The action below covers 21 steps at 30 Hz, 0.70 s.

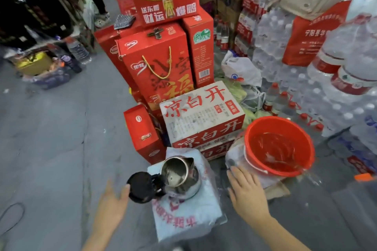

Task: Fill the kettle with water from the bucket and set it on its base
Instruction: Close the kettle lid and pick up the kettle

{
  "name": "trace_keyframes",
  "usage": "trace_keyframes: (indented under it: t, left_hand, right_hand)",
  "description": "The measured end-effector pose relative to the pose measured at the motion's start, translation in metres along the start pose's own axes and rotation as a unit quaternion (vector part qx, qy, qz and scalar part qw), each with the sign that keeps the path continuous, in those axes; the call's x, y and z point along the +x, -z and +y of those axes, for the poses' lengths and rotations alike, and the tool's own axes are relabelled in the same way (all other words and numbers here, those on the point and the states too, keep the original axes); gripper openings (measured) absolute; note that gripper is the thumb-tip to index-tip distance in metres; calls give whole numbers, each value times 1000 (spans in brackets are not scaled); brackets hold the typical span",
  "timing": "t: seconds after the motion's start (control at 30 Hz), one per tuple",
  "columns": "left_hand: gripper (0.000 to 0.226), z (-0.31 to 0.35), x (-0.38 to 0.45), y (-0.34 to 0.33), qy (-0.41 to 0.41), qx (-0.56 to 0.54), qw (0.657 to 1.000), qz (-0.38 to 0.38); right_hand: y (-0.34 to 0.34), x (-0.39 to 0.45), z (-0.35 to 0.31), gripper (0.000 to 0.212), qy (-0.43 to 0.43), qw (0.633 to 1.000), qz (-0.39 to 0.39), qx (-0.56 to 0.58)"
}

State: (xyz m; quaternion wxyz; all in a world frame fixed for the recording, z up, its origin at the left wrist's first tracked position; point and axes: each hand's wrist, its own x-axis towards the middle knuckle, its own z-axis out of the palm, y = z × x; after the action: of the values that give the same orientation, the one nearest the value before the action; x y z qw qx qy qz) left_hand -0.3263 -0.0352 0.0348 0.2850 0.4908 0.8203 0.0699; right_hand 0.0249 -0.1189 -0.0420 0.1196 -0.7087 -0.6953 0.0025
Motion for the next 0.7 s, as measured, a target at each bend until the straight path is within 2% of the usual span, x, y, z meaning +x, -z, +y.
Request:
trace_keyframes:
  t: [0.03, 0.1, 0.2, 0.27, 0.33, 0.4, 0.47, 0.57, 0.63, 0.7]
  left_hand:
    - [66, -1, 7, 0, 19, -57, 996, -61]
    - [71, 3, 11, -5, -2, -100, 990, -103]
    - [59, 29, -2, -12, -106, -78, 986, -101]
    - [61, 46, -9, -14, -177, -44, 978, -105]
    - [62, 56, -8, -17, -225, -10, 966, -130]
    - [57, 55, 2, -23, -241, -17, 960, -144]
    - [60, 44, 15, -30, -258, -12, 958, -122]
    - [65, 16, 33, -45, -231, 6, 964, -129]
    - [59, 1, 35, -56, -230, -9, 961, -154]
    - [49, -10, 35, -66, -254, -35, 955, -146]
  right_hand:
    - [-4, 3, -19, 49, 1, 1000, -6, 7]
    - [-12, 7, -53, 47, -8, 1000, -17, 20]
    - [-23, 9, -93, 40, -52, 997, -41, 43]
    - [-27, 7, -115, 50, -102, 991, -62, 59]
    - [-27, 6, -134, 51, -141, 986, -65, 63]
    - [-27, 4, -147, 41, -166, 983, -39, 74]
    - [-28, 4, -155, 47, -186, 977, 9, 104]
    - [-30, 15, -161, 53, -120, 985, 46, 119]
    - [-39, 26, -160, 56, -46, 993, 32, 104]
    - [-51, 32, -157, 58, -13, 995, 8, 94]
